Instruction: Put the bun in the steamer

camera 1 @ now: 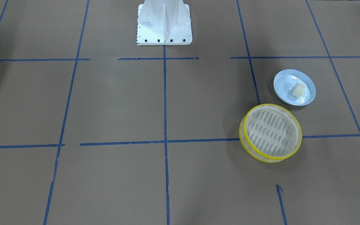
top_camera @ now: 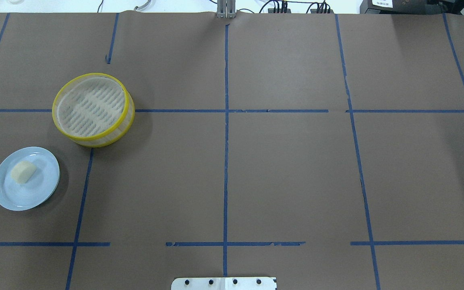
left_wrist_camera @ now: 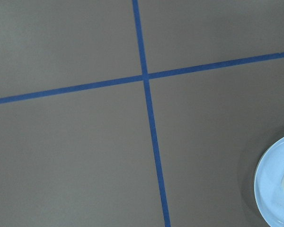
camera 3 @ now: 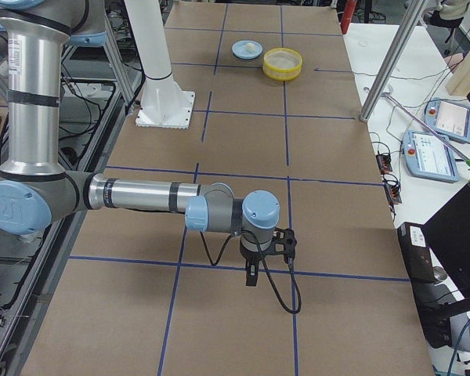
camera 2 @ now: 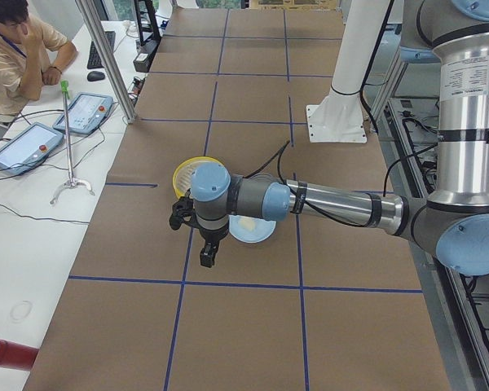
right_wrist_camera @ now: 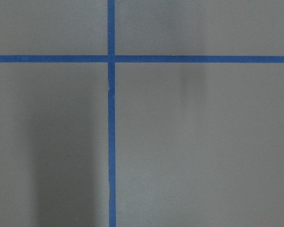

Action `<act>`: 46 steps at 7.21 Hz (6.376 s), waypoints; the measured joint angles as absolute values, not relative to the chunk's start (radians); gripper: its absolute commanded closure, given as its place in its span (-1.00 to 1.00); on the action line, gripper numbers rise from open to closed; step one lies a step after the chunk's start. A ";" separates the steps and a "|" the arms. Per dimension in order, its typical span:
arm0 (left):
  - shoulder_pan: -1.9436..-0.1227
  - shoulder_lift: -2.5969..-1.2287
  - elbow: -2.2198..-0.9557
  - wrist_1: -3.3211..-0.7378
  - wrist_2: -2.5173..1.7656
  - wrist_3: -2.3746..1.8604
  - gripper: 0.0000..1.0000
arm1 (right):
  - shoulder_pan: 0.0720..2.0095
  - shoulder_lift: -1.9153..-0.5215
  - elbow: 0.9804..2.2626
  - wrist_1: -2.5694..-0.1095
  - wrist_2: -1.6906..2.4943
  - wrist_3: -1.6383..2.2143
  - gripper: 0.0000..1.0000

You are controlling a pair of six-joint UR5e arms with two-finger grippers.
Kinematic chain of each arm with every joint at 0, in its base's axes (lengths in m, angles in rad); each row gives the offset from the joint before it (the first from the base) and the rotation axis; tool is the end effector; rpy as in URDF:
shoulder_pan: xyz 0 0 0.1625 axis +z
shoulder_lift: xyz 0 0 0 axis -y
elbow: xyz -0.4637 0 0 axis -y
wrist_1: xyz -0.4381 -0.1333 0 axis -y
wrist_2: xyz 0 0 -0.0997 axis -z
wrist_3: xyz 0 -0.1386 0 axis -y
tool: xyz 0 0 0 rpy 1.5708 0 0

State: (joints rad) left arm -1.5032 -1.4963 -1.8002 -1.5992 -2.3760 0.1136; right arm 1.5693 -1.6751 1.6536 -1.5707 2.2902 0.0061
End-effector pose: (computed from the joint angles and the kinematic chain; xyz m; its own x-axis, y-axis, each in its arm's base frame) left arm 0.0014 -0.5150 0.6336 0.6706 0.2880 -0.6837 -0.1433 0.9545 0.2615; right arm 0.0412 -0.4872 0.7395 0.7522 0.0191 0.6586 -0.0031 0.9997 -0.0254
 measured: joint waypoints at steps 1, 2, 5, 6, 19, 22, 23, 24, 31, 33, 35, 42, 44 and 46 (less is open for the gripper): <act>-1.451 -1.485 -1.803 -1.699 -2.383 0.074 -1.00 | 1.569 -1.675 1.654 -1.571 2.290 0.006 -1.00; -1.374 -1.466 -1.804 -1.830 -2.368 -0.037 -1.00 | 1.569 -1.675 1.654 -1.571 2.290 0.006 -1.00; -1.038 -1.379 -1.835 -2.182 -2.171 -0.458 -1.00 | 1.569 -1.675 1.654 -1.571 2.290 0.006 -1.00; -0.938 -1.364 -1.844 -2.224 -2.107 -0.560 -0.95 | 1.569 -1.675 1.654 -1.571 2.290 0.006 -1.00; -0.799 -1.422 -1.726 -2.246 -2.011 -0.662 0.19 | 1.569 -1.675 1.654 -1.571 2.290 0.006 -1.00; -0.798 -1.421 -1.734 -2.246 -2.012 -0.662 0.25 | 1.569 -1.675 1.654 -1.571 2.290 0.006 -1.00; -0.800 -1.421 -1.748 -2.245 -2.014 -0.663 0.26 | 1.569 -1.675 1.654 -1.571 2.290 0.006 -1.00; -0.804 -1.419 -1.778 -2.244 -2.018 -0.663 0.32 | 1.569 -1.675 1.654 -1.571 2.290 0.006 -1.00; -0.984 -1.793 -1.787 -1.828 -2.099 -0.753 0.29 | 1.569 -1.675 1.654 -1.571 2.290 0.006 -1.00; -0.946 -1.921 -1.646 -1.798 -2.099 -0.904 0.29 | 1.569 -1.675 1.654 -1.571 2.290 0.006 -1.00; -0.900 -1.953 -1.580 -1.839 -2.095 -0.968 0.28 | 1.569 -1.675 1.654 -1.571 2.290 0.006 -1.00; -0.888 -1.969 -1.493 -1.964 -2.044 -0.990 0.16 | 1.569 -1.675 1.654 -1.571 2.290 0.006 -1.00; -0.888 -1.963 -1.494 -1.962 -2.042 -0.994 0.13 | 1.569 -1.675 1.654 -1.571 2.290 0.006 -1.00; -0.887 -1.960 -1.494 -1.962 -2.042 -0.996 -0.04 | 1.569 -1.675 1.654 -1.571 2.290 0.006 -1.00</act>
State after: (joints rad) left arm -0.8872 -1.9604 -1.4940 -1.9620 -2.0417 -0.9964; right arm 1.5693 -1.6751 1.6537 -1.5708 2.2902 0.0061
